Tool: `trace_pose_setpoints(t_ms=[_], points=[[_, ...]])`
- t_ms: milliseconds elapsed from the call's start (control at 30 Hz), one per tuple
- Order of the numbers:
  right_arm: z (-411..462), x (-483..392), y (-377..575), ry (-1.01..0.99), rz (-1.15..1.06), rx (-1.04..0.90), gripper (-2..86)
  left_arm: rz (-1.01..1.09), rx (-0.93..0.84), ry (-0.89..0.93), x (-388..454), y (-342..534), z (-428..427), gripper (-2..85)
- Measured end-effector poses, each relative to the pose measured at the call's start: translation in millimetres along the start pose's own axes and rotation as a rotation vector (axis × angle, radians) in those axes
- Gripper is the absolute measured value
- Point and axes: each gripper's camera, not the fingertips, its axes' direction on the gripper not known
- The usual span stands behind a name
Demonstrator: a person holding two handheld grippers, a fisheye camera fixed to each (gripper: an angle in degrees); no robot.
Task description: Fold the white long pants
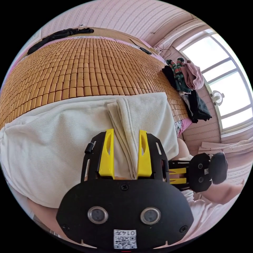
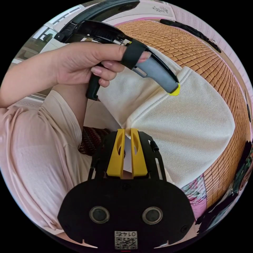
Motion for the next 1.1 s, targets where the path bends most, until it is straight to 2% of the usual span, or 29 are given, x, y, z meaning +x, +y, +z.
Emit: trace_pose_setpoints(t_ms=[100,233,333,500,633,733,800,867,967,1100], points=[[-0.1,3.0,1.0,-0.01,0.027,0.014,2.9,0.013,-0.059,-0.059,8.6,-6.2,10.9,11.5],[-6.5,12.2,8.0,-0.06,0.052,0.04,2.9,0.058,-0.073,-0.038,19.7,-5.4,0.0,6.0],[-25.2,14.7,15.8,-0.092,0.035,0.088,2.6,0.133,-0.003,-0.044,36.4,7.0,-27.7,5.4],[-73.7,4.8,10.5,-0.199,-0.101,0.259,2.5,0.269,0.15,-0.164,50.0,38.3,-103.6,5.1],[-91.8,-20.9,-60.4,-0.336,-0.352,0.289,2.7,0.133,0.199,-0.237,-8.5,71.0,-182.1,5.1],[-117.6,-63.1,-120.6,-0.419,-0.49,0.398,3.2,0.085,0.259,-0.397,-44.3,106.5,-259.5,5.3],[-124.9,-76.8,-152.7,-0.509,-0.471,0.45,4.0,-0.004,0.251,-0.539,-73.8,123.9,-295.2,6.5],[-113.1,-74.0,-178.9,-0.521,-0.406,0.441,4.6,-0.186,0.224,-0.677,-128.7,147.0,-314.7,7.8],[-95.0,-42.4,-164.1,-0.498,-0.274,0.402,4.4,-0.368,0.195,-0.66,-172.5,178.3,-312.7,7.6],[-91.5,16.6,-96.5,-0.406,-0.114,0.443,5.9,-0.333,0.196,-0.631,-167.6,205.1,-284.4,7.6]])
